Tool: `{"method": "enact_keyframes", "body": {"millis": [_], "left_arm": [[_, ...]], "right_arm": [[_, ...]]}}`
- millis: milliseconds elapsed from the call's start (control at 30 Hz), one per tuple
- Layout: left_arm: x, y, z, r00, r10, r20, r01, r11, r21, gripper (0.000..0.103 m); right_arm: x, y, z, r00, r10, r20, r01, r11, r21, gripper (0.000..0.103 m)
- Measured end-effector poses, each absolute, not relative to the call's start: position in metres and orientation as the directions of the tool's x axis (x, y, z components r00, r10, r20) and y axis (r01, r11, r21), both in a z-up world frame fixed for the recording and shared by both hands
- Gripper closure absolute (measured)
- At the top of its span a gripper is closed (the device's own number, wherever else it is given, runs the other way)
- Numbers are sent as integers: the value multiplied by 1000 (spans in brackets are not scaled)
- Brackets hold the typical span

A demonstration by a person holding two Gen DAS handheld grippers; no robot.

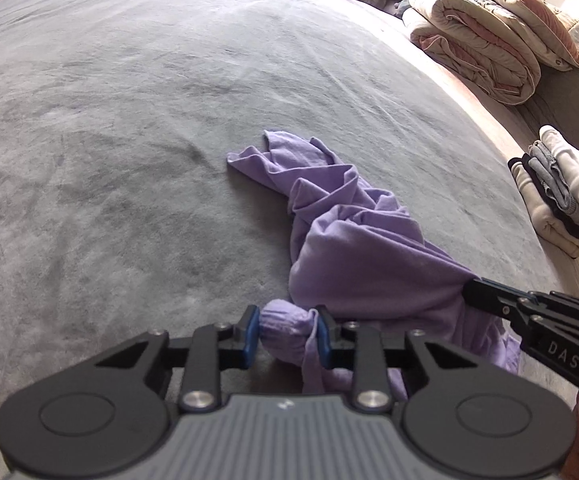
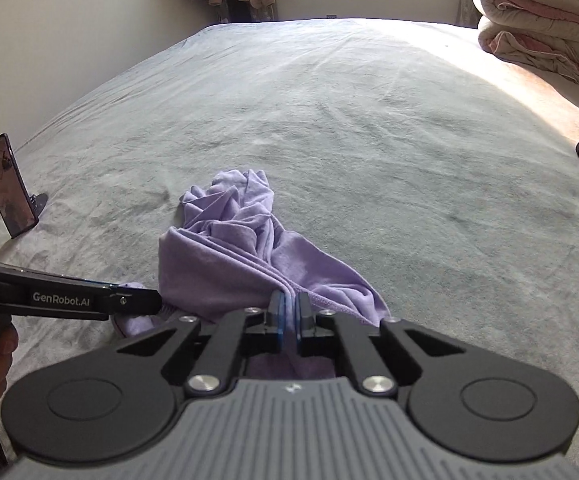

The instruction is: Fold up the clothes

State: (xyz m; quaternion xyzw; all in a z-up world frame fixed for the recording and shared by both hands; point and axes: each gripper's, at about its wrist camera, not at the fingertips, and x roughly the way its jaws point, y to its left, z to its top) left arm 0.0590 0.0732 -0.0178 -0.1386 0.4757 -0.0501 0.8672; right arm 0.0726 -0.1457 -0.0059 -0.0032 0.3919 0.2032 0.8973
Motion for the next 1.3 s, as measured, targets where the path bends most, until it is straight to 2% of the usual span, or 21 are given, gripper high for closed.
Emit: {"method": "enact_keyframes", "body": {"millis": [133,167,233,433,567,667,700,733,800,1067,1167,1233,1300], "left_arm": [[58,75,-17,539,-212,-815,-53,957,-284,73],[57,75,-17,537,-209,-817,-57,958,-282,72],[56,76,-17,534,-202,-821,-64,958,-278,63],[51,85,-12,540,-208,-816,-81,952,-296,55],[55,93,-18,521,-230,-822,-115,935,-335,54],[59,94,-22,509,-238,-827,-135,927,-350,54],[59,93,-22,510,-235,-827,-134,929,-346,54],[58,91,-22,511,-230,-828,-130,932,-339,54],[58,88,-22,513,-220,-830,-122,938,-325,54],[59,85,-7,509,-202,-837,-117,947,-300,53],[68,81,0,491,-184,-852,-86,963,-257,48],[73,79,5,480,-172,-860,-64,971,-230,45],[76,78,4,485,-176,-857,-47,973,-226,42]], "right_arm": [[68,-158,5,622,337,-707,-335,930,149,98],[67,-162,6,624,328,-709,-324,934,148,98],[65,-172,7,624,309,-718,-292,944,153,98],[65,-191,3,610,223,-761,-203,972,122,98],[69,-194,-3,586,204,-784,-188,976,114,98],[67,-193,-3,591,229,-774,-198,971,135,84],[66,-192,-2,595,235,-768,-205,969,138,72],[65,-190,0,603,246,-759,-213,966,144,53],[62,-186,1,603,276,-749,-237,958,162,41],[57,-159,2,575,314,-756,-326,935,140,40],[59,-148,5,564,325,-759,-357,925,130,39],[59,-140,8,567,338,-751,-375,918,130,33],[61,-132,10,573,346,-743,-387,913,127,31]]}}
